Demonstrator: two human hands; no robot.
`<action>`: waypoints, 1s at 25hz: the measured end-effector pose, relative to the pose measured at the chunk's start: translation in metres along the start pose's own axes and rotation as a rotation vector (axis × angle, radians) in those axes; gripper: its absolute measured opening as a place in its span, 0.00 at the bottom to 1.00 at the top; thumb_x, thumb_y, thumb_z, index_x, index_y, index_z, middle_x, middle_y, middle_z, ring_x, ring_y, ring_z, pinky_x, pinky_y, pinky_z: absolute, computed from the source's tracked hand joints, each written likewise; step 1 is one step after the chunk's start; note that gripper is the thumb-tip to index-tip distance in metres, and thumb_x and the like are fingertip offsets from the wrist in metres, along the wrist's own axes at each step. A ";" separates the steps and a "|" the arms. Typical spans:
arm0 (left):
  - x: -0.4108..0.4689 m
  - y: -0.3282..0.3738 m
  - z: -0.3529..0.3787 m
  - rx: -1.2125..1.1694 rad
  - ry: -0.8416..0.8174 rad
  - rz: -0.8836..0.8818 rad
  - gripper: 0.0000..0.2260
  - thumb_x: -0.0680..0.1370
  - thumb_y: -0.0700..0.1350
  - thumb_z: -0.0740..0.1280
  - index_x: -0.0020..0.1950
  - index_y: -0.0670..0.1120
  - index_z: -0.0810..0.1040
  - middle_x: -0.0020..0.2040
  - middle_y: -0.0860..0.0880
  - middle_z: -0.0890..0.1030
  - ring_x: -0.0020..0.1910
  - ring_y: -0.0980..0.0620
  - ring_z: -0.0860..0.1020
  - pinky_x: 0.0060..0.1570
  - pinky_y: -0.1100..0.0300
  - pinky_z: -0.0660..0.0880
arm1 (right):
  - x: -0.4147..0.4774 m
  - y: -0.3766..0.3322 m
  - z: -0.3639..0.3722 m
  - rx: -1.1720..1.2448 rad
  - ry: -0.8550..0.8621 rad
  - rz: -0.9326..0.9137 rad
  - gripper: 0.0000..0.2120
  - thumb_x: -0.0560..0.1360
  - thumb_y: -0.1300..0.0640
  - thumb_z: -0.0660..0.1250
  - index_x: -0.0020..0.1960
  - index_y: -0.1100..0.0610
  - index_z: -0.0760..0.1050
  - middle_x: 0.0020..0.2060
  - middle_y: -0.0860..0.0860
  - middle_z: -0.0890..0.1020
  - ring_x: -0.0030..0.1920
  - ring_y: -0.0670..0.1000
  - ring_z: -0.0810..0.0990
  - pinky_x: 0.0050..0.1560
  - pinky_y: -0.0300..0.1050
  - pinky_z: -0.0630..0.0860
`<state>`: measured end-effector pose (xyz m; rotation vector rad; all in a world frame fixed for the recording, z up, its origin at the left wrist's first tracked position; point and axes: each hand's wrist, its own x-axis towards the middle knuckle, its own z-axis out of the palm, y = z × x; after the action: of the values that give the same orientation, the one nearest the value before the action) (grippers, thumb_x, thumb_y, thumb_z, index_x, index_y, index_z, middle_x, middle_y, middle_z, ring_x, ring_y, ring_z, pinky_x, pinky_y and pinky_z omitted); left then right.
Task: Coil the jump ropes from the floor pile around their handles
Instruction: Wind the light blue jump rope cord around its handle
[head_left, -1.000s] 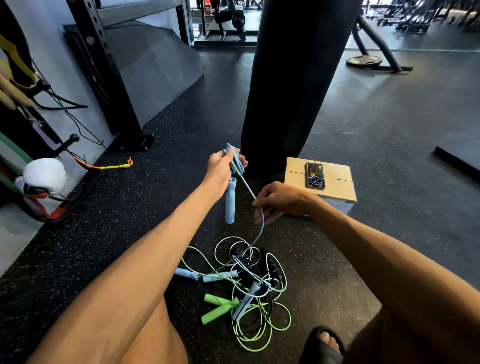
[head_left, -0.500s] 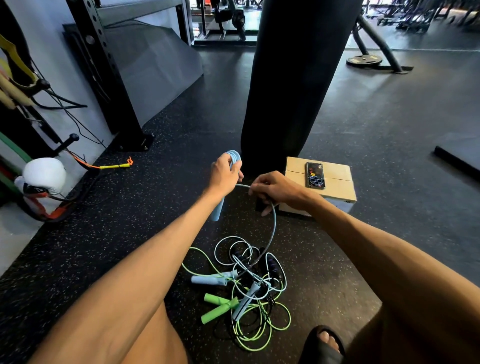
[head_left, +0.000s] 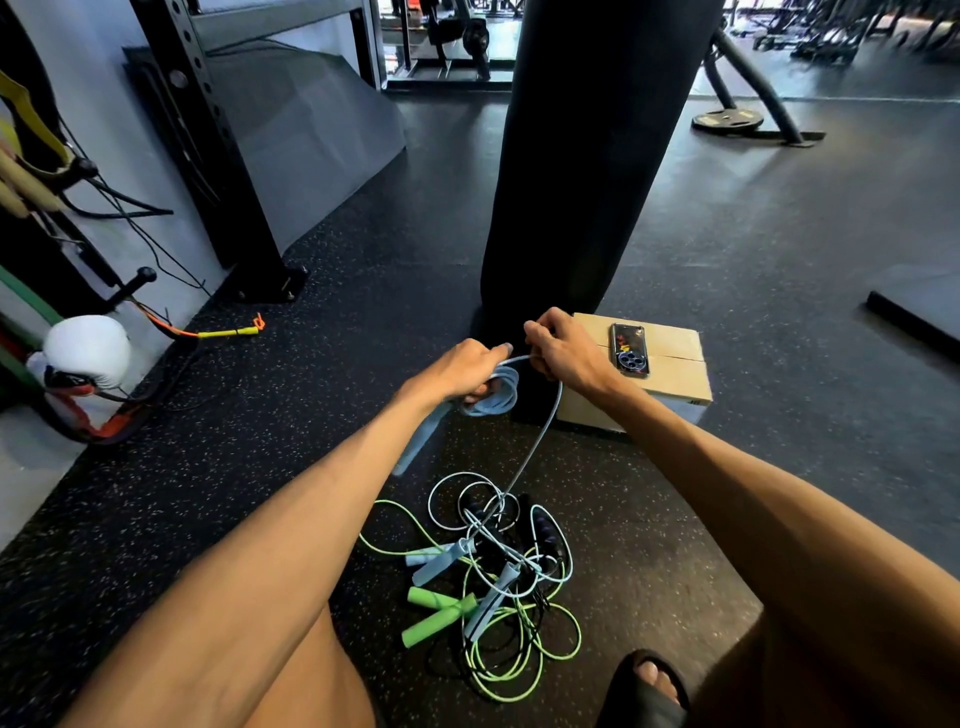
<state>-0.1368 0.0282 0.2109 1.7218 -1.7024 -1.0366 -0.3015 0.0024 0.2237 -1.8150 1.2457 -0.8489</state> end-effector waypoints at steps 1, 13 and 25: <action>-0.001 0.002 -0.001 -0.128 -0.041 -0.021 0.26 0.82 0.56 0.57 0.28 0.44 0.69 0.20 0.49 0.66 0.18 0.52 0.64 0.26 0.61 0.66 | 0.001 0.004 0.001 -0.001 0.015 0.001 0.09 0.82 0.51 0.59 0.44 0.52 0.70 0.34 0.50 0.76 0.32 0.48 0.75 0.34 0.46 0.72; 0.000 0.010 -0.013 -1.203 -0.131 -0.003 0.22 0.83 0.56 0.53 0.48 0.38 0.75 0.28 0.49 0.71 0.27 0.53 0.72 0.39 0.60 0.72 | -0.021 0.004 -0.002 0.194 -0.300 0.269 0.29 0.83 0.40 0.46 0.49 0.64 0.71 0.34 0.62 0.80 0.36 0.62 0.83 0.48 0.61 0.81; 0.009 0.011 -0.013 -1.172 0.417 0.031 0.15 0.83 0.45 0.59 0.45 0.36 0.77 0.35 0.42 0.79 0.29 0.51 0.80 0.37 0.57 0.81 | -0.025 0.012 0.003 -0.052 -0.651 0.467 0.13 0.83 0.56 0.60 0.53 0.67 0.73 0.46 0.65 0.85 0.49 0.63 0.85 0.55 0.58 0.81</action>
<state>-0.1338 0.0169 0.2252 0.9923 -0.5826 -1.1809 -0.3118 0.0239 0.2093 -1.5510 1.1736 0.0428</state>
